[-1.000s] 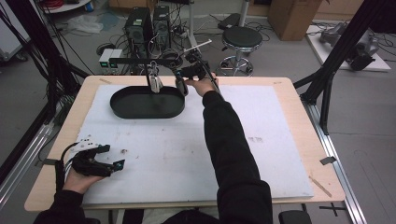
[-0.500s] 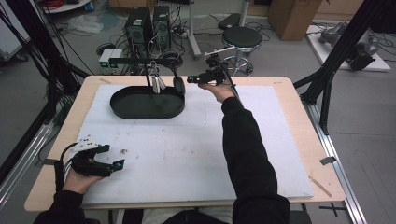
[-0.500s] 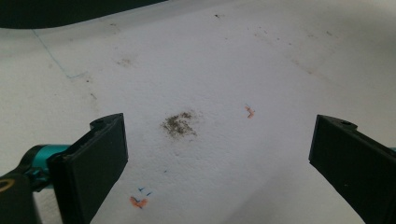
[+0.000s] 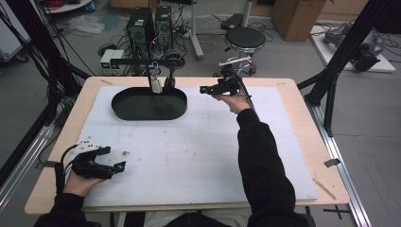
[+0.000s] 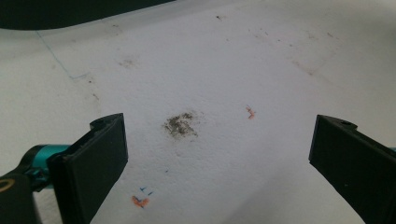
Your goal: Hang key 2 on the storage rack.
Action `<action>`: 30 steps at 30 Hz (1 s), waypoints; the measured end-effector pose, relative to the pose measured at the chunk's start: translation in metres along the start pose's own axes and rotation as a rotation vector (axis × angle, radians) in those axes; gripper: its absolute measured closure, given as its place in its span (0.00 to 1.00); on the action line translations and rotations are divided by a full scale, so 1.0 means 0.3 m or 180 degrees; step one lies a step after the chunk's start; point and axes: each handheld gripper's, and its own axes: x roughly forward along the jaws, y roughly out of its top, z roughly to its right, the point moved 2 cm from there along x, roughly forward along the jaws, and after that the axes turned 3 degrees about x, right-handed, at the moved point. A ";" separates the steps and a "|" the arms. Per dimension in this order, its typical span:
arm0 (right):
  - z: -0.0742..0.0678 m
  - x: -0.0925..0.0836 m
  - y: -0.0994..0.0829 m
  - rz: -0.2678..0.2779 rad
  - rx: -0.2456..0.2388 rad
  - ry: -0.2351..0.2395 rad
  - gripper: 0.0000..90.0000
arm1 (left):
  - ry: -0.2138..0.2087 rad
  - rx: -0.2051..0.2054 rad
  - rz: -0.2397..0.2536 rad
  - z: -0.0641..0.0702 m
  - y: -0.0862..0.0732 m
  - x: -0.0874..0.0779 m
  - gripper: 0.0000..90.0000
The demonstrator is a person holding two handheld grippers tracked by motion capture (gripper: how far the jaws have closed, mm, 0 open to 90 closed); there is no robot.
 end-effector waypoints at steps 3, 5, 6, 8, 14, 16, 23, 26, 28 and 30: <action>0.007 -0.018 -0.028 0.0010 -0.0022 -0.0041 0.01 | 0.0007 0.0009 -0.0008 -0.001 0.000 -0.001 0.06; 0.013 -0.032 -0.046 0.0031 -0.0025 -0.0052 0.01 | 0.0013 0.0005 -0.0006 -0.001 0.000 -0.001 0.06; 0.016 -0.039 -0.053 0.0024 -0.0034 -0.0050 0.01 | 0.0017 0.0005 -0.0004 -0.001 0.001 -0.001 0.06; 0.018 -0.055 -0.068 0.0047 -0.0039 -0.0058 0.01 | 0.0013 0.0007 -0.0004 -0.001 0.001 -0.002 0.06; 0.021 -0.099 -0.121 0.0035 -0.0074 -0.0071 0.01 | 0.0018 0.0002 -0.0007 0.000 0.001 -0.001 0.06; 0.024 -0.114 -0.140 0.0048 -0.0086 -0.0090 0.01 | 0.0020 -0.0003 -0.0007 0.000 0.001 -0.002 0.06; 0.033 -0.165 -0.215 0.0075 -0.0084 -0.0097 0.01 | 0.0019 0.0004 -0.0013 0.000 0.000 -0.001 0.06; 0.032 -0.182 -0.249 0.0059 -0.0116 -0.0120 0.01 | 0.0022 0.0009 -0.0019 0.000 0.000 0.000 0.06; 0.028 -0.191 -0.263 0.0062 -0.0136 -0.0137 0.01 | 0.0023 0.0009 -0.0021 0.000 0.000 0.000 0.06; 0.023 -0.203 -0.276 0.0090 -0.0152 -0.0145 0.01 | 0.0023 0.0010 -0.0018 0.000 0.000 0.000 0.06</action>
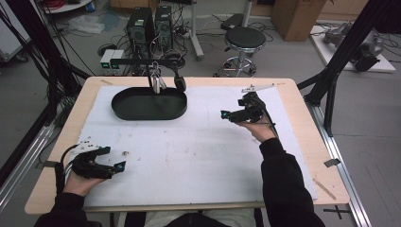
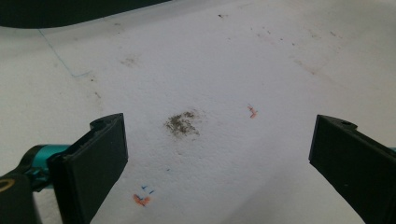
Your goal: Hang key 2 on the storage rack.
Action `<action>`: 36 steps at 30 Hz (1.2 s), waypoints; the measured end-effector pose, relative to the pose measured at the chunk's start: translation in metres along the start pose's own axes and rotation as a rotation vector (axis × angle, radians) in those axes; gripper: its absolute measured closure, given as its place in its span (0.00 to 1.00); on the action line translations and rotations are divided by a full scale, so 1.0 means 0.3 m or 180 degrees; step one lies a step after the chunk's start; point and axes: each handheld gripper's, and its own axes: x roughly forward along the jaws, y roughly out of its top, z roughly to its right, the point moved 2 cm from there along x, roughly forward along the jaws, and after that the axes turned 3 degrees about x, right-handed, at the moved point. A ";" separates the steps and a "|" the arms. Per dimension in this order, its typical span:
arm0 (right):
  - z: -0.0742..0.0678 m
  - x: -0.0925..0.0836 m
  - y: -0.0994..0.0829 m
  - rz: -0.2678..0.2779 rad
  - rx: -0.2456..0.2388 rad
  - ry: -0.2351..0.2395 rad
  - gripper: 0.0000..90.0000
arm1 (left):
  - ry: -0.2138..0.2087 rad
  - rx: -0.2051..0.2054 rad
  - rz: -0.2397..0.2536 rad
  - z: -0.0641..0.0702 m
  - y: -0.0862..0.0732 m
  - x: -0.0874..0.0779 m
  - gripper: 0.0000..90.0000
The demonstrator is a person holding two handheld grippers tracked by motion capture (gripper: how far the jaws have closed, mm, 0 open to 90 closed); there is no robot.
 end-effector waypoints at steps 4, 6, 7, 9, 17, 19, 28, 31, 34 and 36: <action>-0.009 -0.022 -0.025 0.0015 -0.0039 -0.0022 0.01 | 0.0002 0.0001 -0.0004 0.000 0.000 0.000 0.06; -0.011 -0.033 -0.039 0.0019 -0.0056 -0.0040 0.01 | 0.0006 0.0002 -0.0008 0.000 0.000 0.001 0.06; -0.011 -0.038 -0.046 0.0018 -0.0064 -0.0040 0.01 | 0.0006 0.0001 -0.0008 0.000 0.000 0.001 0.06; -0.008 -0.047 -0.059 0.0032 -0.0060 -0.0059 0.01 | 0.0006 -0.0001 -0.0010 0.000 0.000 0.001 0.06; 0.003 -0.076 -0.107 0.0004 -0.0017 -0.0113 0.01 | 0.0013 -0.0004 -0.0020 0.001 -0.001 0.001 0.06; 0.006 -0.085 -0.119 0.0021 0.0018 -0.0105 0.01 | 0.0016 -0.0006 -0.0024 0.001 -0.001 0.001 0.06; 0.021 -0.131 -0.175 0.0029 0.0007 -0.0184 0.01 | 0.0014 -0.0001 -0.0025 0.003 -0.001 -0.001 0.06; 0.025 -0.146 -0.202 0.0021 0.0014 -0.0205 0.01 | 0.0015 -0.0007 -0.0022 0.003 -0.001 0.000 0.06; 0.032 -0.153 -0.229 -0.0022 0.0026 -0.0230 0.01 | 0.0016 -0.0001 -0.0029 0.003 -0.001 -0.001 0.06; 0.037 -0.158 -0.245 -0.0023 0.0017 -0.0257 0.01 | 0.0017 0.0001 -0.0033 0.004 -0.001 -0.001 0.06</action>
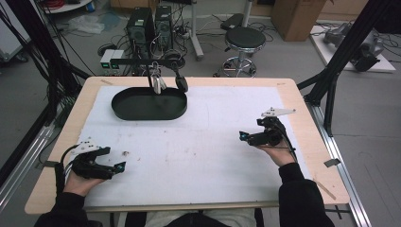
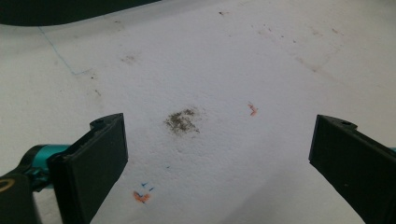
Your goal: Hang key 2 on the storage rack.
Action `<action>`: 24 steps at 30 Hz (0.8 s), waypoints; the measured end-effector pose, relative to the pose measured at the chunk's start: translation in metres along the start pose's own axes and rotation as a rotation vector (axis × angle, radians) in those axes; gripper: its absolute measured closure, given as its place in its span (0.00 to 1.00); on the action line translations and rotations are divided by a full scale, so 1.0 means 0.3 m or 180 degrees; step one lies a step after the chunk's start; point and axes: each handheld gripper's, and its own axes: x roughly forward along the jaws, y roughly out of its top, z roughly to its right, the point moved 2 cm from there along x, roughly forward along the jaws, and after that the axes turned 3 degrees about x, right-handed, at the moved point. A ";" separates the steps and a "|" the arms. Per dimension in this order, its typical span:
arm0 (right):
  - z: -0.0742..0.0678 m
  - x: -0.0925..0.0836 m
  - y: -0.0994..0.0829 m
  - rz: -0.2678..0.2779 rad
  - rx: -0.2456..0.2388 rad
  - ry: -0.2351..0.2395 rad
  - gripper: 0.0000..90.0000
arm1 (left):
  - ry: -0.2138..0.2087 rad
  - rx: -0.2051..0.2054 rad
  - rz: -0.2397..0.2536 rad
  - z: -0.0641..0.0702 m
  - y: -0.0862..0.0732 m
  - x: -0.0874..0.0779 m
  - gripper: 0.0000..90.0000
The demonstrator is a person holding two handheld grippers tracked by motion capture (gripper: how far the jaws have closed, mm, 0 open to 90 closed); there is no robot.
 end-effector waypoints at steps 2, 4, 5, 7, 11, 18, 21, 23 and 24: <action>0.003 -0.007 -0.015 0.0007 -0.0002 -0.0005 0.01 | -0.0002 -0.0001 0.0005 0.000 0.000 -0.001 0.06; 0.004 -0.013 -0.031 0.0005 -0.0008 0.0006 0.01 | -0.0002 -0.0001 0.0000 0.000 0.000 0.000 0.06; 0.004 -0.016 -0.039 0.0009 -0.0021 0.0002 0.01 | -0.0002 -0.0001 -0.0003 0.000 0.000 0.000 0.06; 0.004 -0.023 -0.055 0.0013 -0.0061 -0.0002 0.01 | -0.0001 0.0000 -0.0004 0.000 0.000 0.000 0.06; 0.005 -0.038 -0.095 0.0046 -0.0111 -0.0003 0.01 | 0.0004 0.0003 -0.0016 0.000 0.000 0.001 0.06; 0.006 -0.056 -0.161 0.0079 -0.0053 0.0005 0.01 | 0.0004 -0.0002 -0.0009 0.001 0.000 0.001 0.06; 0.001 -0.068 -0.181 0.0092 -0.0057 -0.0010 0.01 | 0.0004 -0.0002 -0.0010 0.002 0.000 0.001 0.06; -0.002 -0.073 -0.191 0.0099 -0.0082 -0.0020 0.01 | 0.0004 -0.0004 -0.0013 0.001 0.000 0.001 0.06; -0.006 -0.076 -0.197 0.0086 -0.0071 -0.0016 0.01 | 0.0006 -0.0008 -0.0008 0.002 0.000 0.002 0.06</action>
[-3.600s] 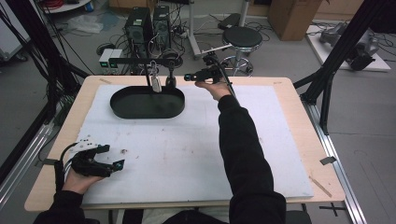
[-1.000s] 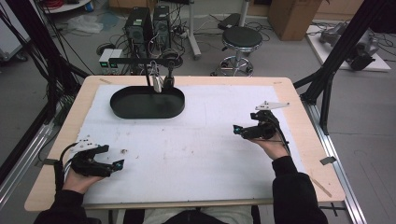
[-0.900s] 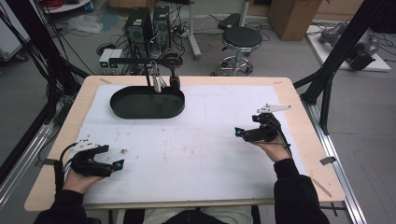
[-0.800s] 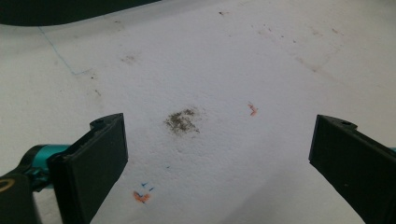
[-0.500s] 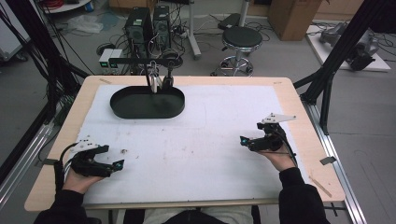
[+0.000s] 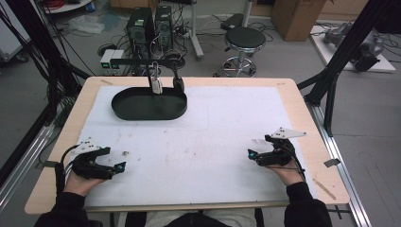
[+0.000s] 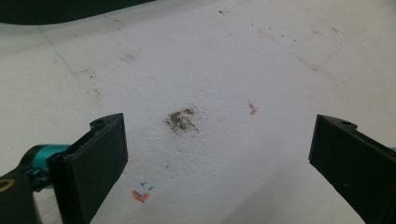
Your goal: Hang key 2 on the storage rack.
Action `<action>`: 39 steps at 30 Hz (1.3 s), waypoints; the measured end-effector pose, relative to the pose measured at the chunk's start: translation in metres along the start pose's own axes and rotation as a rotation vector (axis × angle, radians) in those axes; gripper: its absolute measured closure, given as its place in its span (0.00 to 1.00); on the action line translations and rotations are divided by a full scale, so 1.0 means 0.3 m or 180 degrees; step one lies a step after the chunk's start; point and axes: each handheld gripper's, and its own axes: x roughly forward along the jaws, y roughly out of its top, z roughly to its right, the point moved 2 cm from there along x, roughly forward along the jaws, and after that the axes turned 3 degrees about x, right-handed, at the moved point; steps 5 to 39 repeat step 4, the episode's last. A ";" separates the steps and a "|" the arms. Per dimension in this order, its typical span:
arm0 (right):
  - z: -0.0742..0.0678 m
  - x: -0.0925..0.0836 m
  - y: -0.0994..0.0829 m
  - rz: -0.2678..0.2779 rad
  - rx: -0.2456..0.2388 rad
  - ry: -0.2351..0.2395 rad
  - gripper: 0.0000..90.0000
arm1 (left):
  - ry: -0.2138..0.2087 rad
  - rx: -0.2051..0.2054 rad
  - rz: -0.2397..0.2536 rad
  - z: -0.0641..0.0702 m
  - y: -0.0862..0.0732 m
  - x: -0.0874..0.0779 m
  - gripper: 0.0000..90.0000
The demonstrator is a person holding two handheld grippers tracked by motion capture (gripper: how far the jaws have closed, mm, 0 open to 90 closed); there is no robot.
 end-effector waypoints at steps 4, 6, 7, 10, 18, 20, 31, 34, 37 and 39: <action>-0.009 0.001 -0.008 -0.0025 -0.0030 -0.0015 0.01 | -0.0001 0.0002 -0.0002 -0.001 0.000 0.002 0.06; -0.009 0.001 -0.008 -0.0025 -0.0030 -0.0015 0.01 | -0.0001 0.0002 -0.0002 -0.001 0.000 0.002 0.06; -0.009 0.001 -0.008 -0.0025 -0.0030 -0.0015 0.01 | -0.0001 0.0002 -0.0002 -0.001 0.000 0.002 0.06; -0.009 0.001 -0.008 -0.0025 -0.0030 -0.0015 0.01 | -0.0001 0.0002 -0.0002 -0.001 0.000 0.002 0.06; -0.009 0.001 -0.008 -0.0025 -0.0030 -0.0015 0.01 | -0.0001 0.0002 -0.0002 -0.001 0.000 0.002 0.06; -0.009 0.001 -0.008 -0.0025 -0.0030 -0.0015 0.01 | -0.0001 0.0002 -0.0002 -0.001 0.000 0.002 0.06; -0.009 0.001 -0.008 -0.0025 -0.0030 -0.0015 0.01 | -0.0001 0.0002 -0.0002 -0.001 0.000 0.002 0.06; -0.009 0.001 -0.008 -0.0025 -0.0030 -0.0015 0.01 | -0.0001 0.0002 -0.0002 -0.001 0.000 0.002 0.06; -0.009 0.001 -0.008 -0.0025 -0.0030 -0.0015 0.01 | -0.0001 0.0002 -0.0002 -0.001 0.000 0.002 0.06; -0.009 0.001 -0.008 -0.0025 -0.0030 -0.0015 0.01 | -0.0001 0.0002 -0.0002 -0.001 0.000 0.002 0.06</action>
